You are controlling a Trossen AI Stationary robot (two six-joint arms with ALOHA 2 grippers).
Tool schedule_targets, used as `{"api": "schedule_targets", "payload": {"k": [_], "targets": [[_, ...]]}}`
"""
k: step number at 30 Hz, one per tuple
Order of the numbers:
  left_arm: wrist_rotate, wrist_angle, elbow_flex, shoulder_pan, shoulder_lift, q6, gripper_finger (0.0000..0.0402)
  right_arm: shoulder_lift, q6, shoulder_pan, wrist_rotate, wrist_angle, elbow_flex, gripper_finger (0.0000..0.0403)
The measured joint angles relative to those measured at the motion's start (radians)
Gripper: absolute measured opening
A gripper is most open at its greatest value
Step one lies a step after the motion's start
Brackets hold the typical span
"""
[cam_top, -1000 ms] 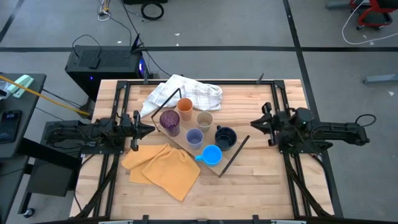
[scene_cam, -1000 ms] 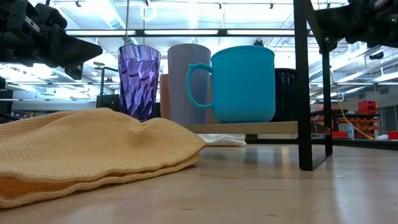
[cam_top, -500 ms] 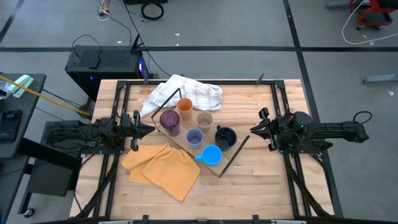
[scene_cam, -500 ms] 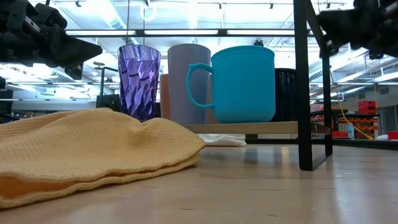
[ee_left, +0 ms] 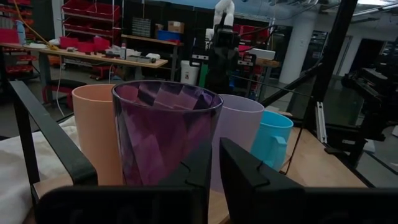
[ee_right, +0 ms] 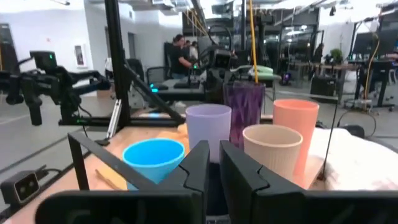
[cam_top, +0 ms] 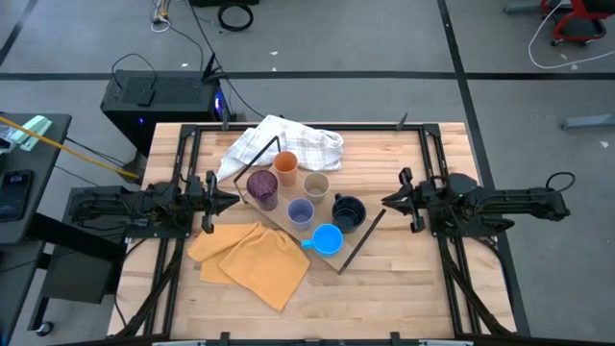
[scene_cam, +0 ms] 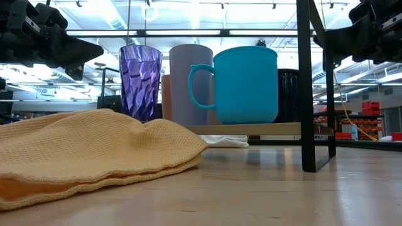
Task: Stack small to large cups/mugs on shelf
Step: Return to Home Position
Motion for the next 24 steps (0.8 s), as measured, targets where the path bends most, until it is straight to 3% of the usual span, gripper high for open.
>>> {"api": "schedule_targets", "payload": {"k": [24], "targets": [[0.0,0.0,0.0,0.0,0.0,0.0,0.0037,0.0,0.005,0.0,0.029,-0.049,0.0,0.0045]]}}
